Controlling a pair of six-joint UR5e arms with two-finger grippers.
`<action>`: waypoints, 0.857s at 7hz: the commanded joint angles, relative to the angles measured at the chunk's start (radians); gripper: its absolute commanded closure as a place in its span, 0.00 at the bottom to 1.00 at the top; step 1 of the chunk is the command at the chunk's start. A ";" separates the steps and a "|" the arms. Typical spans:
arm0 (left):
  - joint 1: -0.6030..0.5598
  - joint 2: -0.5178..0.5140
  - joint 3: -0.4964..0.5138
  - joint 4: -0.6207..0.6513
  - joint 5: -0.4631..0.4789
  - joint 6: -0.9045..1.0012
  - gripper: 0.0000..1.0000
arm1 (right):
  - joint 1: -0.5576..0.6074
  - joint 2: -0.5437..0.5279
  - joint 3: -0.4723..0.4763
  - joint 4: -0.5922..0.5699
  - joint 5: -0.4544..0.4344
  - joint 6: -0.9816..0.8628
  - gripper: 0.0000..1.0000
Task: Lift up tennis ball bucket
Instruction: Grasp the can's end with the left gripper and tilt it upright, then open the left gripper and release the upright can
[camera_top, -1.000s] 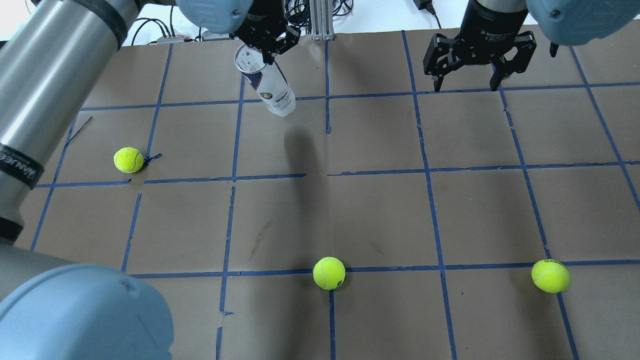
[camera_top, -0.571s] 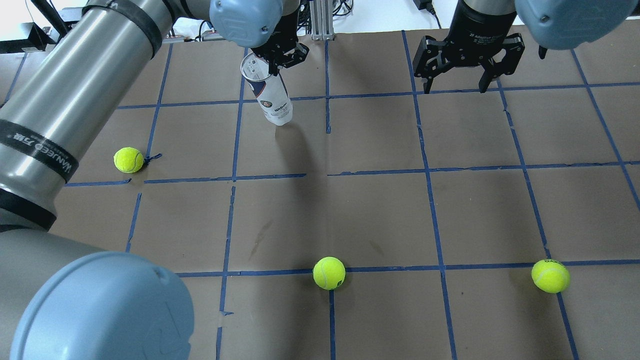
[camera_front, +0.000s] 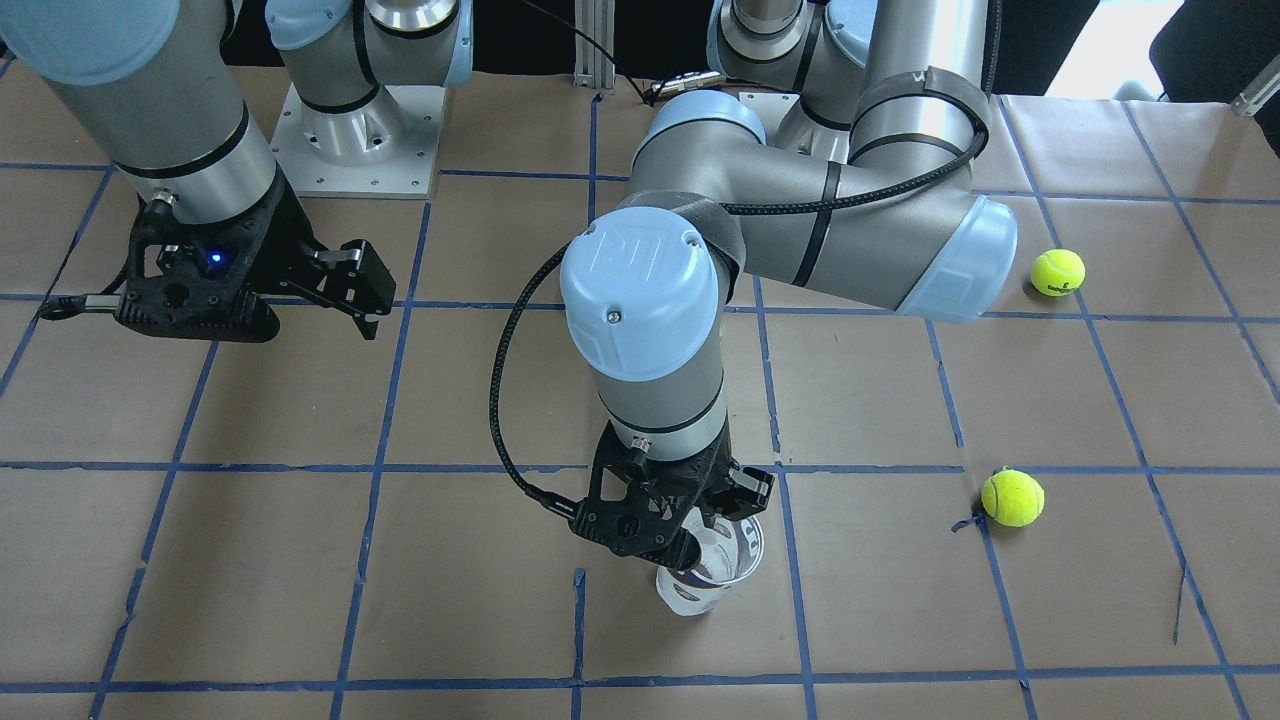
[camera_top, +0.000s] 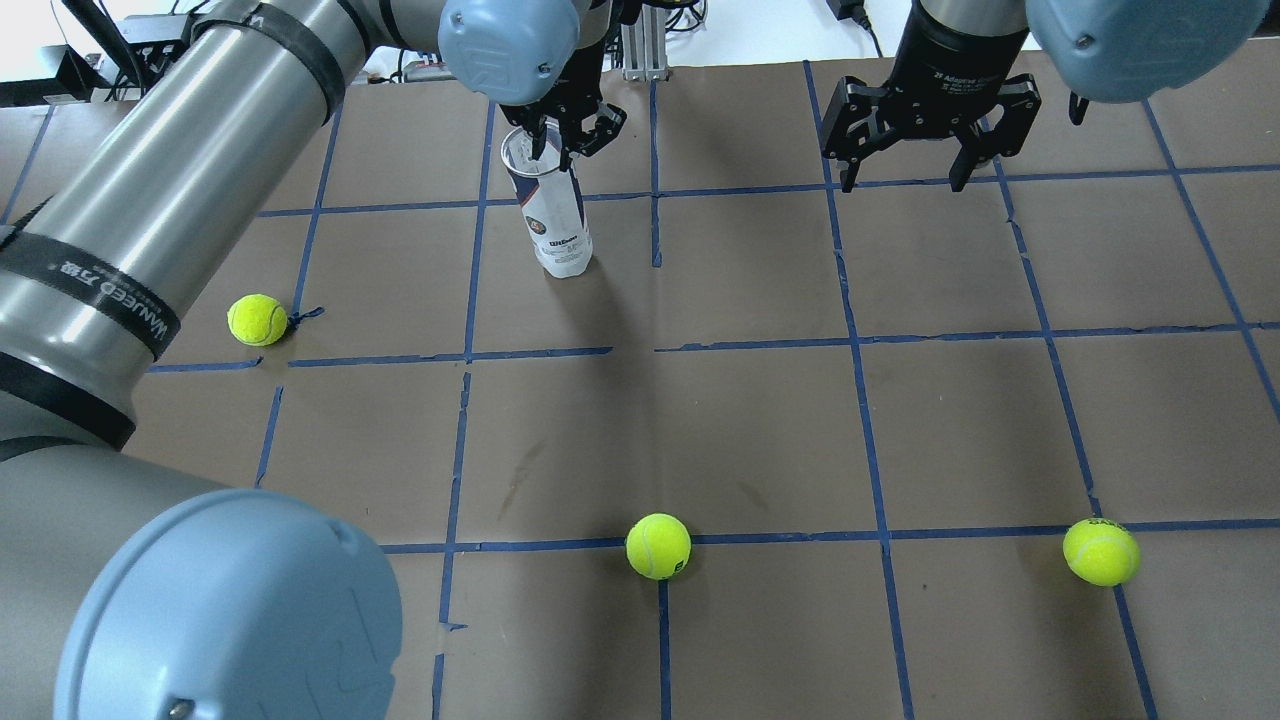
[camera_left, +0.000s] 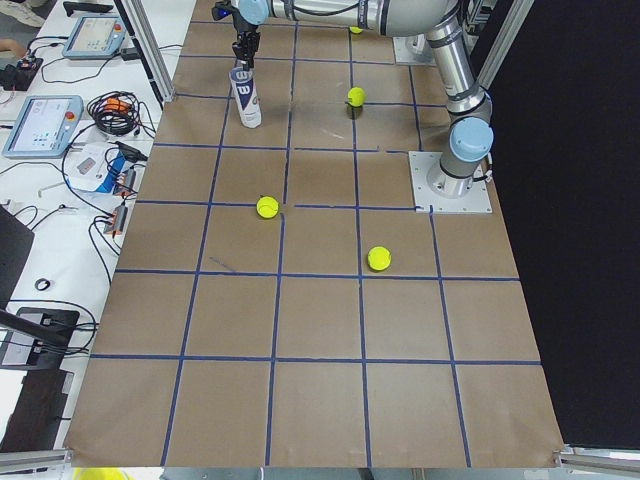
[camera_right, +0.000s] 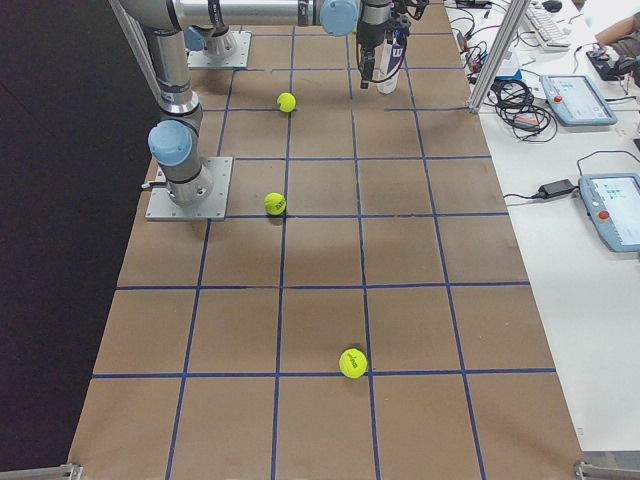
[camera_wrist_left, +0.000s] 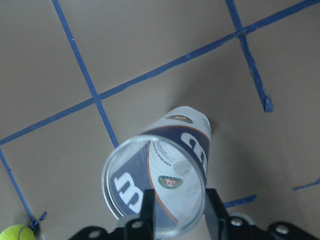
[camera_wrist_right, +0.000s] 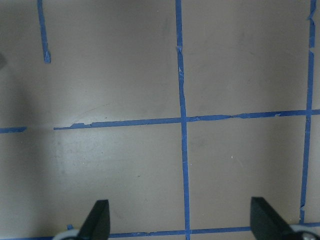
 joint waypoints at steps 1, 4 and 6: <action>0.011 0.052 -0.002 0.007 -0.017 0.002 0.00 | -0.001 0.001 0.000 -0.001 0.000 0.002 0.00; 0.102 0.260 -0.062 -0.088 -0.136 0.001 0.00 | -0.004 0.001 0.000 -0.003 -0.001 0.001 0.00; 0.186 0.391 -0.240 -0.115 -0.139 -0.012 0.00 | -0.004 0.001 0.000 -0.004 -0.001 0.004 0.00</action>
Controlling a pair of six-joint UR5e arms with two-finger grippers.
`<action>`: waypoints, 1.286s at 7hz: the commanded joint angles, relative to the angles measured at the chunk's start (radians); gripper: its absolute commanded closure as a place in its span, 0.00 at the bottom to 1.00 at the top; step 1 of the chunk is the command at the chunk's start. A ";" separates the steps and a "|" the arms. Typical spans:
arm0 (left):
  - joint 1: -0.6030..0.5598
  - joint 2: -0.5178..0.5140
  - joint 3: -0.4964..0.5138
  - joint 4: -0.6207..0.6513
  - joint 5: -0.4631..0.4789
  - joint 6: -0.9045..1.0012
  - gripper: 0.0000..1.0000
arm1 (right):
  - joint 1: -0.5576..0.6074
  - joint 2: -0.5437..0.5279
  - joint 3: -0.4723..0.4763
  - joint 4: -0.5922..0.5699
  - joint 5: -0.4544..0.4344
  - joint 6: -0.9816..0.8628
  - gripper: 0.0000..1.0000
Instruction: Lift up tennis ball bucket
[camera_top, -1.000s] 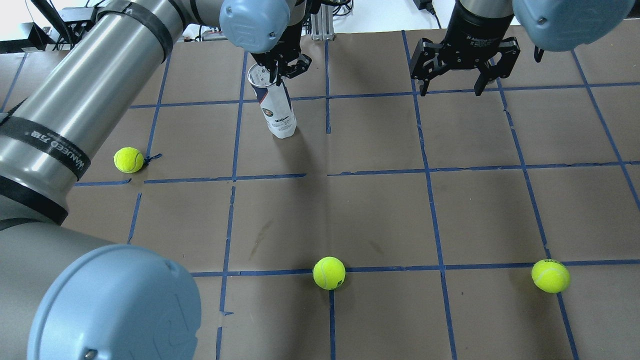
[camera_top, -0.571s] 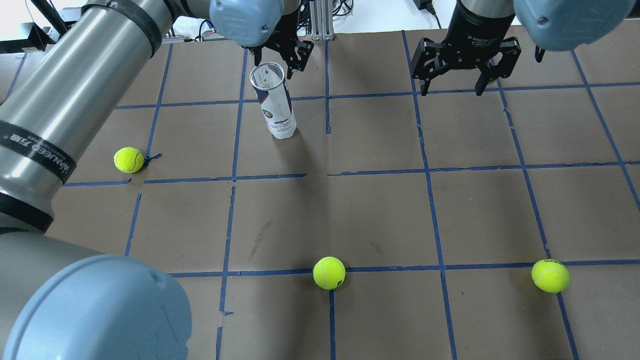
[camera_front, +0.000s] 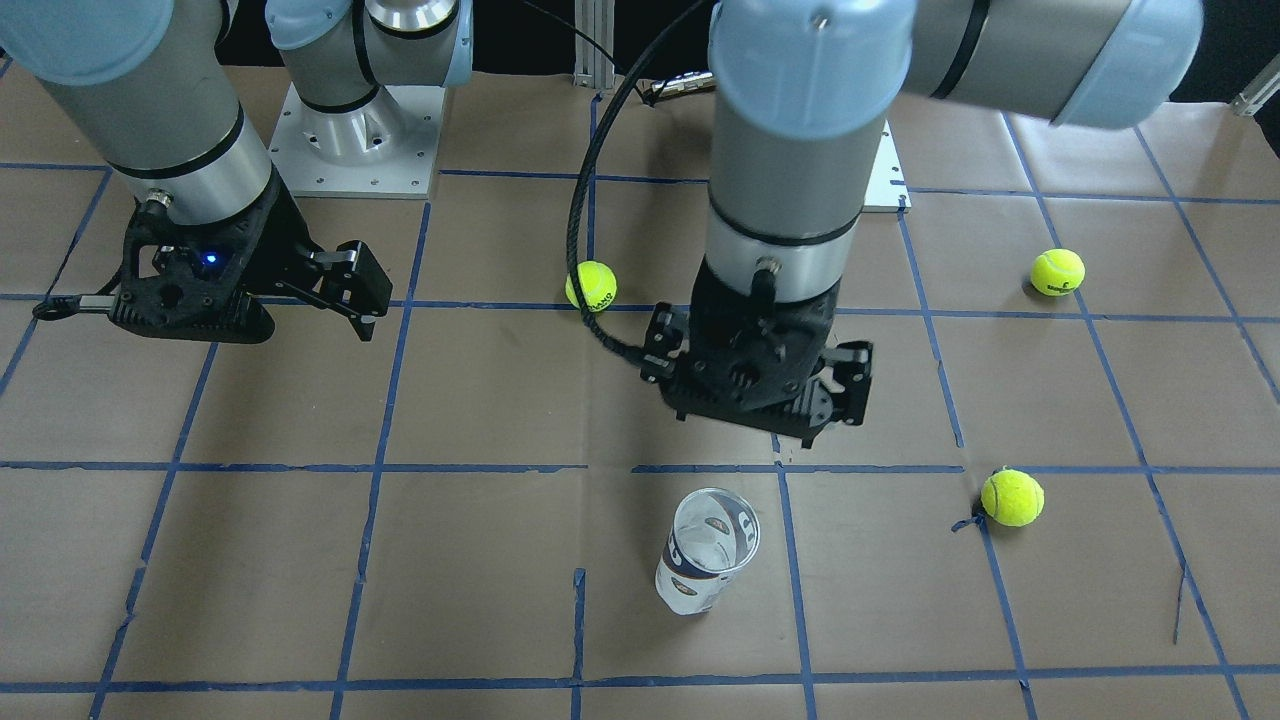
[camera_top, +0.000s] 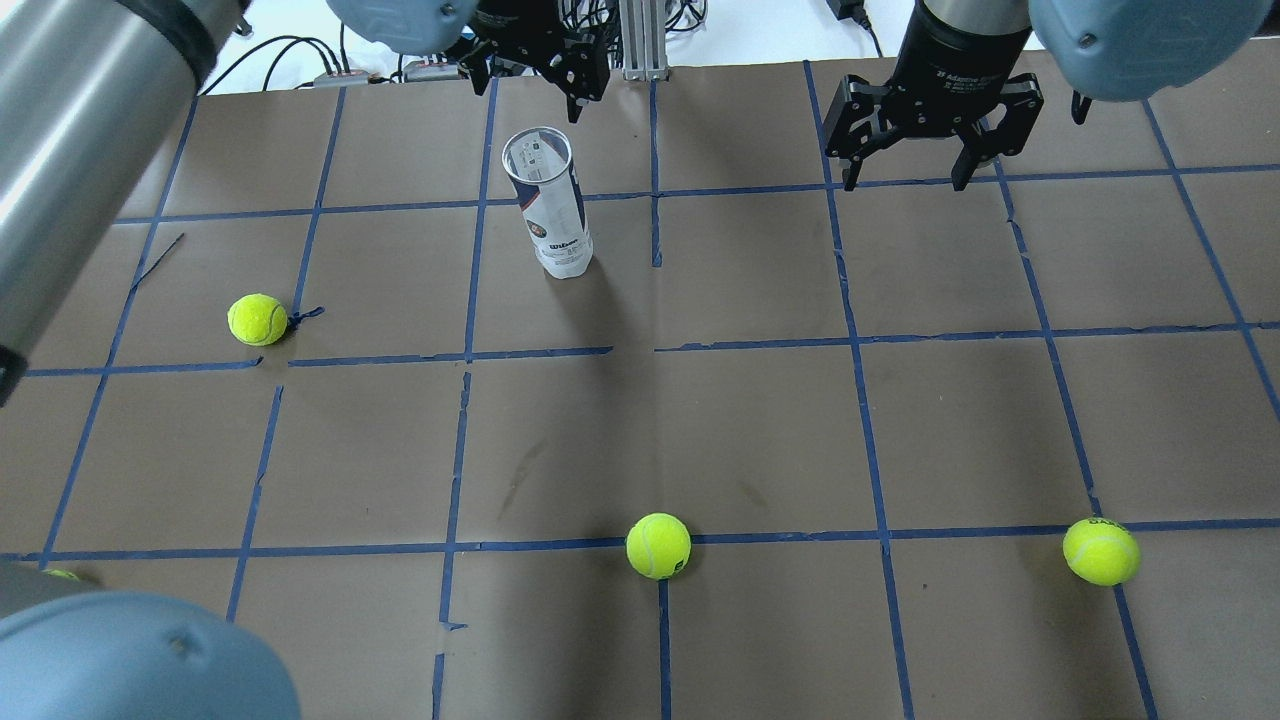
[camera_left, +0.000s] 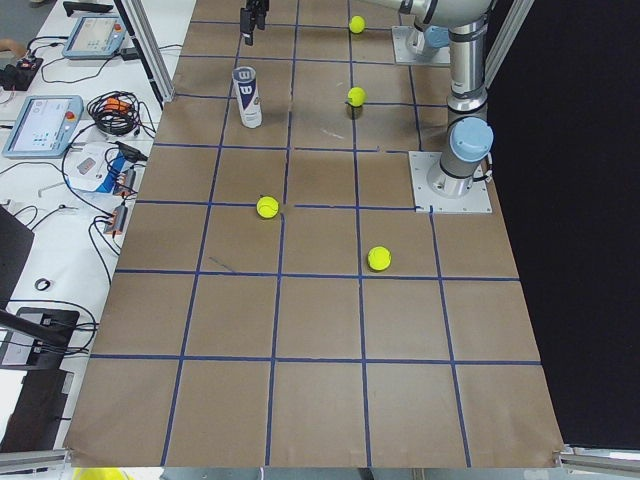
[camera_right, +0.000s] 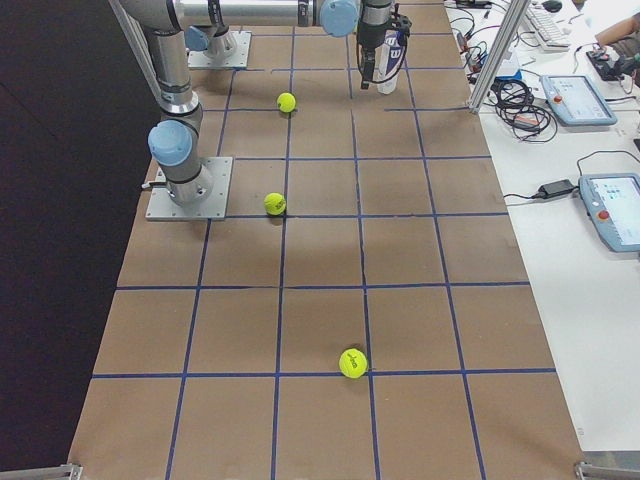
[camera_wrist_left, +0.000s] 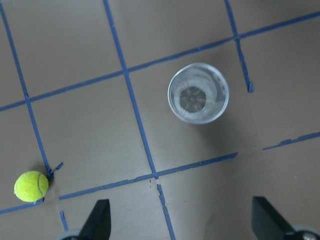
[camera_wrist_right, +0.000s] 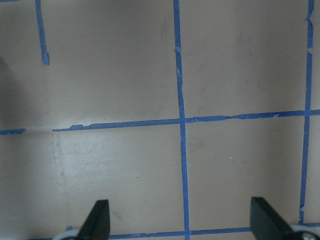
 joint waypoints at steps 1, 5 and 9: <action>0.069 0.120 -0.207 0.087 -0.004 -0.008 0.00 | 0.000 0.000 0.000 -0.001 -0.001 0.002 0.00; 0.095 0.191 -0.292 0.140 -0.086 -0.096 0.00 | -0.002 0.000 0.000 0.003 -0.015 0.001 0.00; 0.126 0.237 -0.312 0.065 -0.078 -0.098 0.00 | -0.005 0.003 0.002 -0.007 -0.047 -0.014 0.00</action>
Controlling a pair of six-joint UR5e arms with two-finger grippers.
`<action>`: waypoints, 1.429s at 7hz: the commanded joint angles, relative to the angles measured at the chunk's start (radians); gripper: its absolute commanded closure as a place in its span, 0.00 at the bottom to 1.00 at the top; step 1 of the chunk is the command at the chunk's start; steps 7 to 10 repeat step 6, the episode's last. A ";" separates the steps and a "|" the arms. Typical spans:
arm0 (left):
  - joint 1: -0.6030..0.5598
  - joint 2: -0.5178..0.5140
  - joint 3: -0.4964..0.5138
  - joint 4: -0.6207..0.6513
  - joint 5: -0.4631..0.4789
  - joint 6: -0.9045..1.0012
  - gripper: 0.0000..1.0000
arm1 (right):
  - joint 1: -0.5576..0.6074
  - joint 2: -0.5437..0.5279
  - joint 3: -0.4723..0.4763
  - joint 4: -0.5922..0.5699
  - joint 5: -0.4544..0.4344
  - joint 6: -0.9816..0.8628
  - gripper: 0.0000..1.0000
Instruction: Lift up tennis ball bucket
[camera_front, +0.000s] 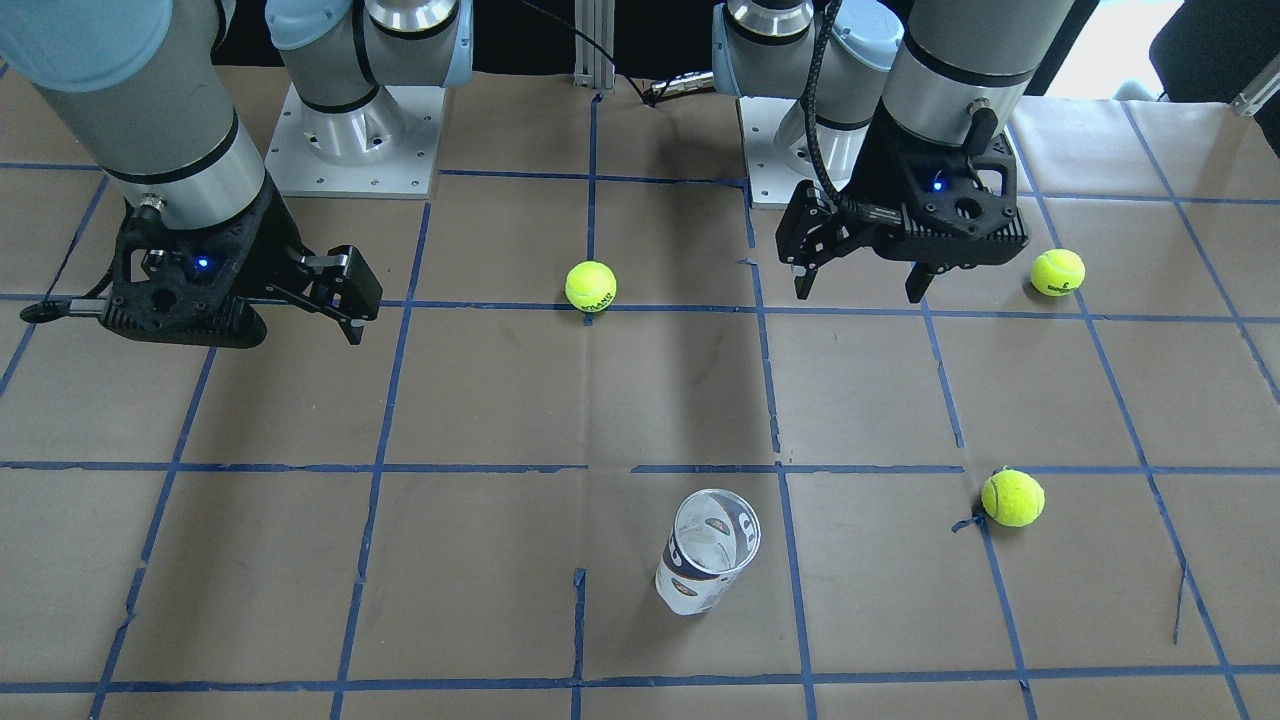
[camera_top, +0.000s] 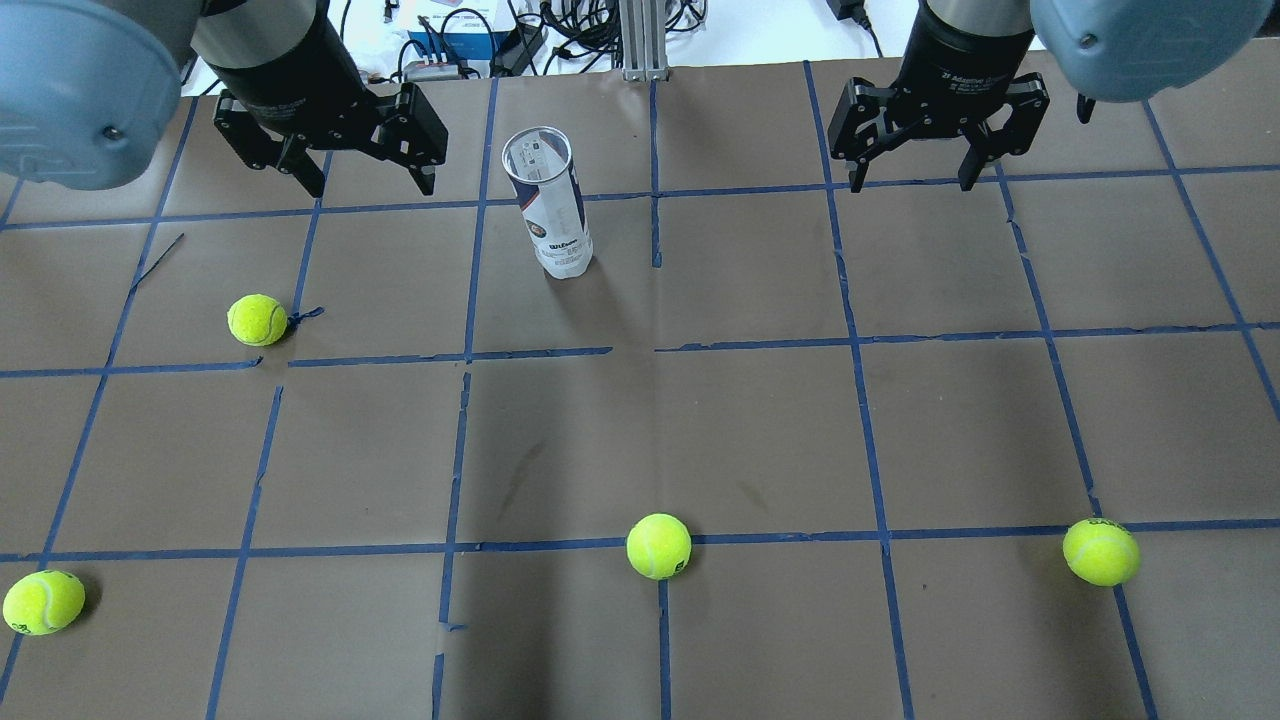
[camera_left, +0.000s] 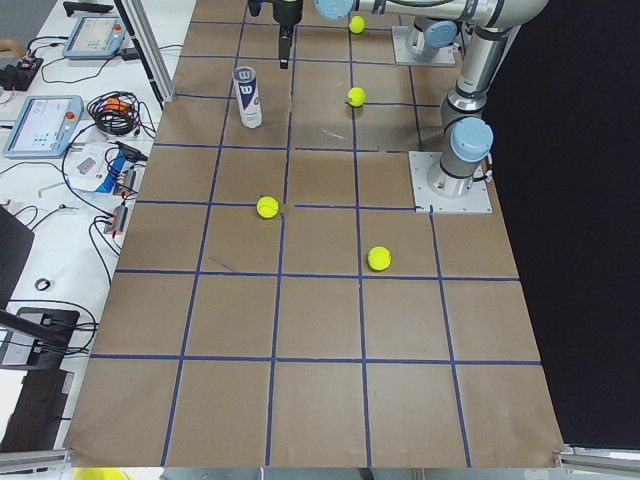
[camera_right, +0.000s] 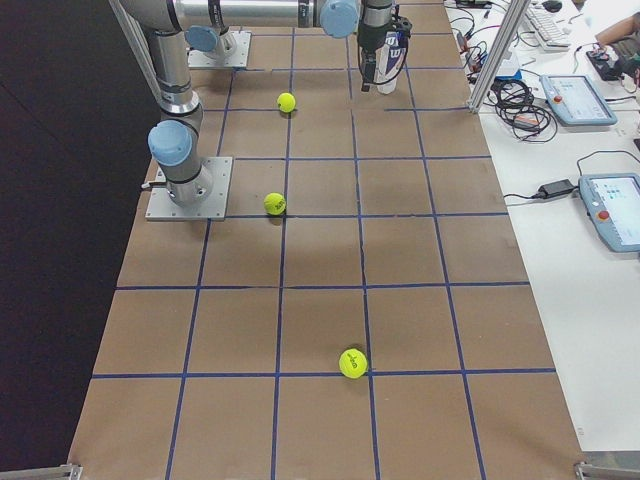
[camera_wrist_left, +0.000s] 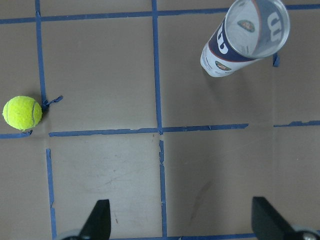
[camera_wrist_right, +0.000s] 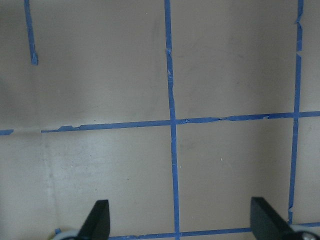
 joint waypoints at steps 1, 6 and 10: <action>0.007 0.015 -0.008 -0.008 0.004 0.000 0.00 | -0.001 0.000 0.000 -0.005 -0.013 0.000 0.00; 0.011 0.029 -0.008 -0.025 0.009 0.014 0.00 | -0.002 0.002 0.000 -0.007 -0.008 -0.047 0.00; 0.011 0.029 -0.008 -0.025 0.009 0.014 0.00 | -0.002 0.002 0.000 -0.007 -0.008 -0.047 0.00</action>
